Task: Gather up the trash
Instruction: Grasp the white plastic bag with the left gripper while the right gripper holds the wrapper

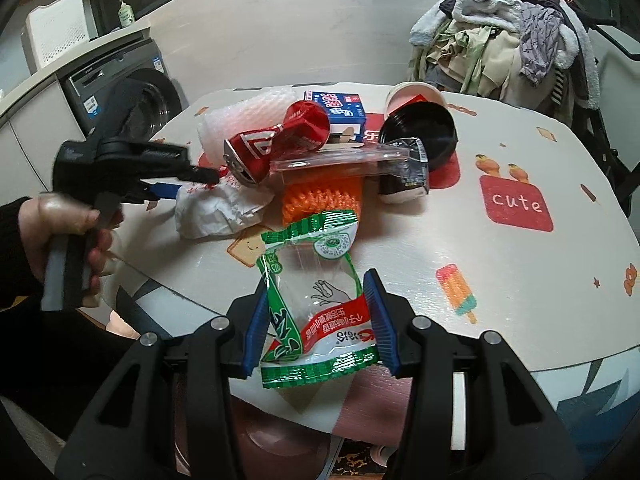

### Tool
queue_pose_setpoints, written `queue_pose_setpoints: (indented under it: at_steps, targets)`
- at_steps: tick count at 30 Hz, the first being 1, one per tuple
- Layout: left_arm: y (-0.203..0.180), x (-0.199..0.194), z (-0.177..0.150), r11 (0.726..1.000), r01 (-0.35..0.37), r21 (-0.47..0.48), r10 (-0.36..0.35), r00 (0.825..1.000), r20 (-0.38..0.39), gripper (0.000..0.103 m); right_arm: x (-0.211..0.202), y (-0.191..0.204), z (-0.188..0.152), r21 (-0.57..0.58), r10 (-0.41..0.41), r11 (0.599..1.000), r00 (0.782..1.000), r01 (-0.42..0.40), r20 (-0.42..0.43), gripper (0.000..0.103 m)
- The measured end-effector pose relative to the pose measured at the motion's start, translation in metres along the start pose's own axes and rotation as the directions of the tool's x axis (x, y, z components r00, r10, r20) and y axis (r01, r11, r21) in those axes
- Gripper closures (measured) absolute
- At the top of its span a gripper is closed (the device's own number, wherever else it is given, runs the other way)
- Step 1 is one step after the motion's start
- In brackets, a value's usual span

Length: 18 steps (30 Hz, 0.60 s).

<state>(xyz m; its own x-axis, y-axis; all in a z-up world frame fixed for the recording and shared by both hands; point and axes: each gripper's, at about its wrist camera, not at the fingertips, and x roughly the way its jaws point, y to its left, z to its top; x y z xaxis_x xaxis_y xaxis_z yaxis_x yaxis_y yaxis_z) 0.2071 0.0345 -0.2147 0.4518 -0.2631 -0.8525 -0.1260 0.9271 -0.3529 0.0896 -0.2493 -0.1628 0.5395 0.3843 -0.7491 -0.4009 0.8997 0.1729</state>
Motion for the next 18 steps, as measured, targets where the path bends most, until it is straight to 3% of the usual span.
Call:
queue_pose_setpoints:
  at_steps: [5, 9, 11, 15, 18]
  targets:
    - [0.006, -0.025, -0.010, 0.988, -0.089, 0.123, 0.085, 0.996, 0.036, 0.051, -0.002, 0.002, 0.001, 0.003, -0.001, 1.000, 1.000, 0.001, 0.010, 0.056]
    - [0.011, -0.043, -0.013, 0.956, -0.206, 0.208, 0.191, 0.977, 0.091, 0.052, -0.004, 0.008, 0.001, -0.006, 0.005, 1.000, 1.000, -0.004, 0.014, 0.056]
    - [0.015, -0.049, -0.011, 0.962, -0.200, 0.185, 0.185, 0.978, 0.096, 0.052, -0.005, 0.011, 0.001, -0.012, 0.008, 1.000, 1.000, -0.007, 0.015, 0.056]
    - [0.022, -0.060, -0.001, 0.993, -0.097, 0.065, 0.091, 0.992, 0.093, 0.052, -0.009, 0.016, 0.001, -0.019, 0.009, 1.000, 1.000, -0.009, 0.020, 0.056]
    - [0.010, -0.068, -0.001, 0.988, -0.117, 0.105, 0.103, 0.986, 0.129, 0.052, -0.014, 0.015, 0.001, -0.020, 0.004, 1.000, 1.000, -0.003, 0.026, 0.056]
